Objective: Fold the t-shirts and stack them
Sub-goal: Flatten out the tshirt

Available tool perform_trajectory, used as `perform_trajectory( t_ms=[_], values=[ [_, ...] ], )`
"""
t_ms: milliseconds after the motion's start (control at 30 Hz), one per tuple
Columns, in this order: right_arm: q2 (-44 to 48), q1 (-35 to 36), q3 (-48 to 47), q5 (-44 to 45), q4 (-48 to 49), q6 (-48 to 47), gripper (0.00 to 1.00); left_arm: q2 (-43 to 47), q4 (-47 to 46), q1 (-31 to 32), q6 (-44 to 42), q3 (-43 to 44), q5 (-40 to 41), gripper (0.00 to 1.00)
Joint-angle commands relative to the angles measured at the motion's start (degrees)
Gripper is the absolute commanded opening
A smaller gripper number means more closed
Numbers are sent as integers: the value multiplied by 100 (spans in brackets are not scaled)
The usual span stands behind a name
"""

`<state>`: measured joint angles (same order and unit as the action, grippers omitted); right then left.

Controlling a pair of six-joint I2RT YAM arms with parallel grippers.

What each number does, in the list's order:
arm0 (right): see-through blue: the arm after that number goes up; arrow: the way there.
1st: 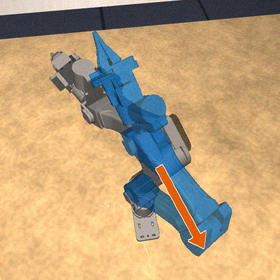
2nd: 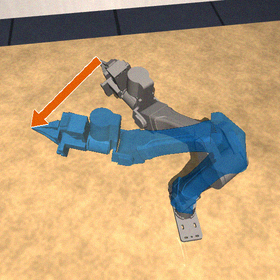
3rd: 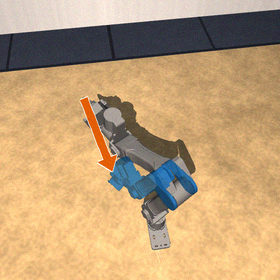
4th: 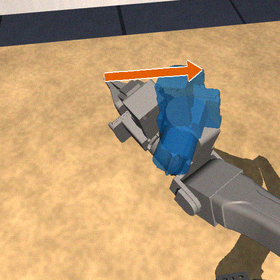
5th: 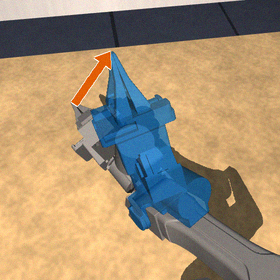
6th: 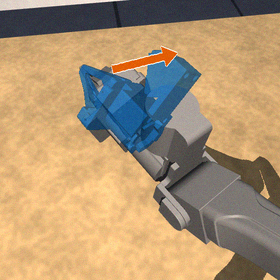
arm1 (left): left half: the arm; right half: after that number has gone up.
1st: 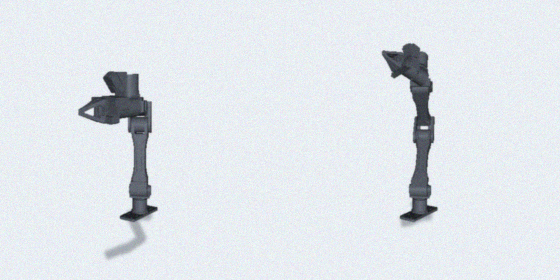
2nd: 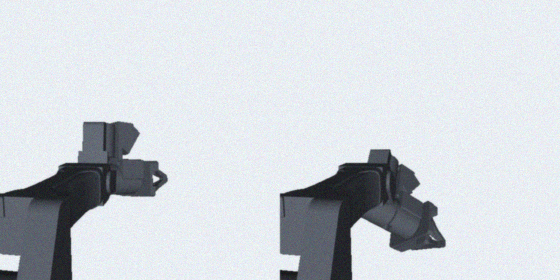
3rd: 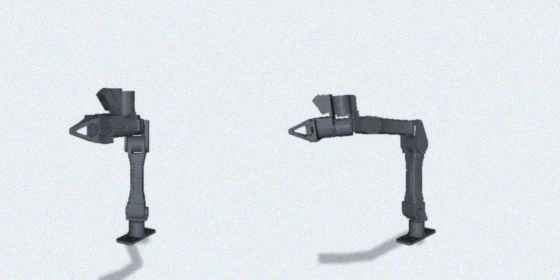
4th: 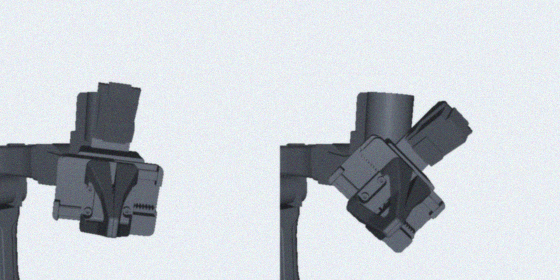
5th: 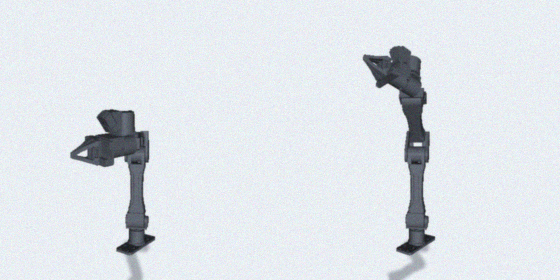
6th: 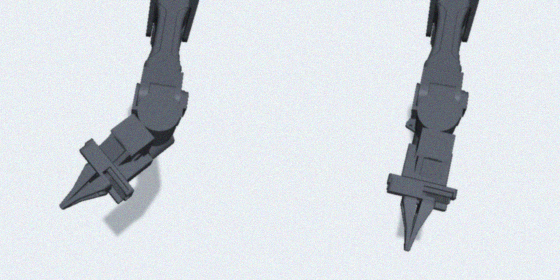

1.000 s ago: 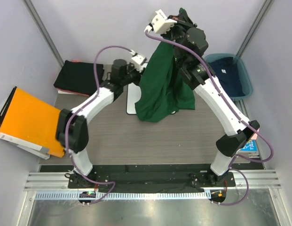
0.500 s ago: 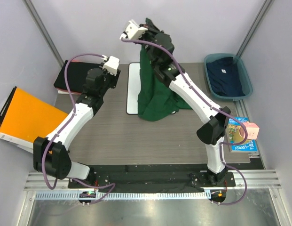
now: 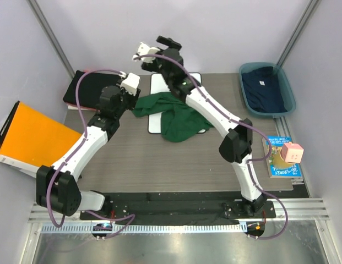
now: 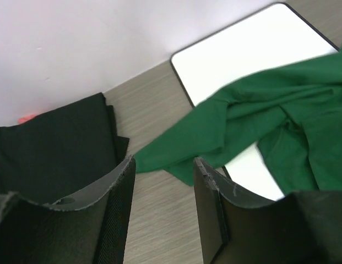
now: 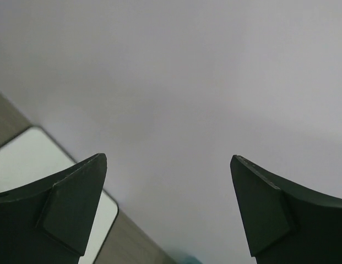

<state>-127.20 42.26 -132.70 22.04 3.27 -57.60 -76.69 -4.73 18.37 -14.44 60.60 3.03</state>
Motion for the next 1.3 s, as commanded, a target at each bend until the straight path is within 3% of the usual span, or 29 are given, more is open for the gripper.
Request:
perform_trajectory(
  t_ms=[0,100,167,433,733,800,1000,1267],
  values=[
    [845,-561,226,-683,-2634,889,100,66,313,9,-217,-39,-696,47],
    [1188,-806,1104,-1078,-3567,1259,99,-48,630,17,-603,-127,-1864,48],
    [1443,-964,1842,-1193,-3631,1497,99,-285,824,26,-866,-154,-2505,50],
    [1681,-2299,2916,-2404,-4404,2087,95,-1462,1703,184,-2212,319,-2826,54],
    [1373,-3039,2838,-2925,-4774,1964,94,-2939,1457,237,-2098,2164,-1700,54],
    [1303,-3101,2838,-2890,-4800,1893,94,-3097,1649,237,-2028,2429,-1892,54],
    [978,-3232,2610,-2671,-4730,1849,93,-3370,2704,474,-1703,3282,-3562,57],
    [793,-3523,2196,-2855,-4739,2025,93,-4055,2785,1256,-1685,3608,-3748,64]
  ],
)
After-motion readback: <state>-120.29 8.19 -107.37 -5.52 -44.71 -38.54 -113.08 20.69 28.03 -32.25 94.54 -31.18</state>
